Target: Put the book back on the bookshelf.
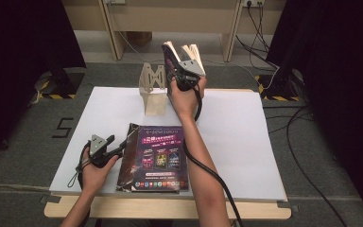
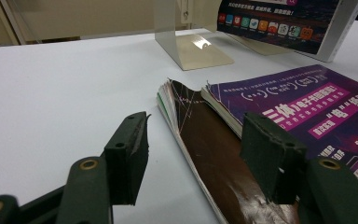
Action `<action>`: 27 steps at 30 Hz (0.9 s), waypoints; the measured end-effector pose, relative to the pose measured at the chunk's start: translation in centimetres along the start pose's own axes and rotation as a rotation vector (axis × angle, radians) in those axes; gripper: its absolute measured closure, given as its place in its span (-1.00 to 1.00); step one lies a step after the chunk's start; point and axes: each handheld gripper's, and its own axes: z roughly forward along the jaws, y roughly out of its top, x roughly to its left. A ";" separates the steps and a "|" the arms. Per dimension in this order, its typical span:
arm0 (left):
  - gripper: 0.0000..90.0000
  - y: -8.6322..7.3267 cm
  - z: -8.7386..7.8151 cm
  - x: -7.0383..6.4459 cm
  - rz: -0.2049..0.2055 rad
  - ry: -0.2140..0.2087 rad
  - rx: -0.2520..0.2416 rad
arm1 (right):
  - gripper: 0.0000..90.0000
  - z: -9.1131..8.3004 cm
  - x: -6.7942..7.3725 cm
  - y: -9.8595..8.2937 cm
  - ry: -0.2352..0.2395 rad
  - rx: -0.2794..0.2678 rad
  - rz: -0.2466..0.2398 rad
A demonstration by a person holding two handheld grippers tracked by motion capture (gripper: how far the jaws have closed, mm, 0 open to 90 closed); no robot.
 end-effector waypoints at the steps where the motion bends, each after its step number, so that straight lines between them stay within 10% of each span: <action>1: -0.09 0.0 0.0 0.0 0.001 -0.001 0.000 | 0.85 0.1 0.1 0.0 -0.001 -0.003 0.004; 15: -0.08 0.0 0.1 0.0 0.005 0.000 0.000 | 0.85 1.1 -0.2 -0.7 -0.038 -0.022 0.029; 27: -0.08 0.0 0.1 0.0 0.010 -0.003 -0.002 | 0.83 1.3 0.2 -2.0 -0.058 -0.023 -0.042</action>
